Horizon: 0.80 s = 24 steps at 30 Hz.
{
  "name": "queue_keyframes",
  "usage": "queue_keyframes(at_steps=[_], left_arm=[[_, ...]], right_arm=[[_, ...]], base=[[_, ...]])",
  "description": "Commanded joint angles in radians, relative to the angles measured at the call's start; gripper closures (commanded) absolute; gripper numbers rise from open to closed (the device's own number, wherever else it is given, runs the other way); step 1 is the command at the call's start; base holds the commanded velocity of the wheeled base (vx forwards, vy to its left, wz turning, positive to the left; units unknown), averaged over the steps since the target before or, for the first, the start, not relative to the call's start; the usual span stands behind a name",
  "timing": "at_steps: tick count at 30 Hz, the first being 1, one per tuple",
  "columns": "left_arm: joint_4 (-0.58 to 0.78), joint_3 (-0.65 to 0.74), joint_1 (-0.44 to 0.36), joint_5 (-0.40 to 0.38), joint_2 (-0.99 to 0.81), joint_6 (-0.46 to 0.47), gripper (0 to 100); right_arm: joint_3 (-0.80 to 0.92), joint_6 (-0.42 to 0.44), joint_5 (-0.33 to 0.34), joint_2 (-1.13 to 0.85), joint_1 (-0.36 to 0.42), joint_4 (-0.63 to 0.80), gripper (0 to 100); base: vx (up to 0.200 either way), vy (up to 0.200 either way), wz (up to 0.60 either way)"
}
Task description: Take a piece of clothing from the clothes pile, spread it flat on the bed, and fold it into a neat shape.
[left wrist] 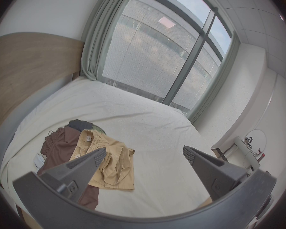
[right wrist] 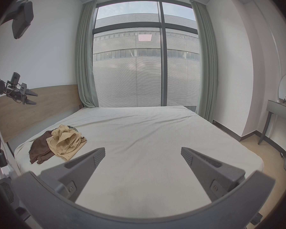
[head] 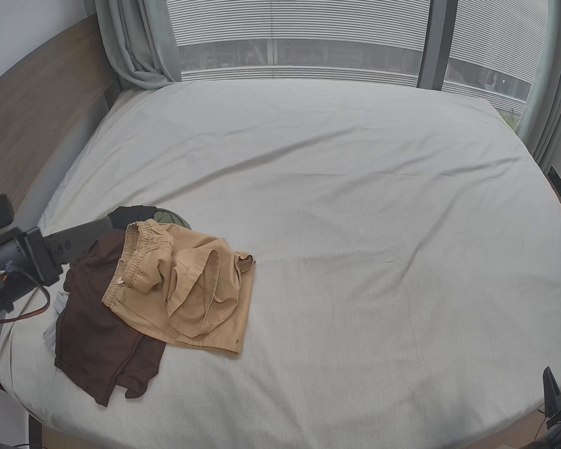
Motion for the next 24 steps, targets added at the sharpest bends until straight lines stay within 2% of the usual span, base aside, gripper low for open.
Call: queue_keyframes(at_steps=[1, 6, 9, 12, 13, 24], left_arm=[[-0.011, -0.044, 0.006, -0.005, 0.176, -0.017, 0], [-0.034, -0.041, 0.05, -0.019, 0.245, -0.021, 0], [-0.065, -0.037, 0.09, -0.065, 0.273, -0.021, 0], [-0.065, -0.037, 0.09, -0.065, 0.273, -0.021, 0], [-0.083, -0.03, 0.132, -0.131, 0.31, -0.021, 0], [-0.195, -0.039, 0.199, -0.212, 0.449, -0.021, 0]], right_arm=[[0.018, 0.0, 0.0, -0.005, 0.002, 0.0, 0], [0.018, 0.001, 0.0, -0.005, 0.003, 0.0, 0], [0.018, 0.001, 0.0, -0.005, 0.003, 0.0, 0], [0.018, 0.001, 0.0, -0.005, 0.003, 0.0, 0], [0.018, 0.001, 0.0, -0.005, 0.003, 0.0, 0], [0.018, 0.001, 0.0, -0.005, 0.003, 0.0, 0]], base=[[0.0, 0.0, 0.0], [0.0, 0.0, 0.0], [0.0, 0.0, 0.0], [0.0, 0.0, 0.0], [0.0, 0.0, 0.0], [0.0, 0.0, 0.0]])
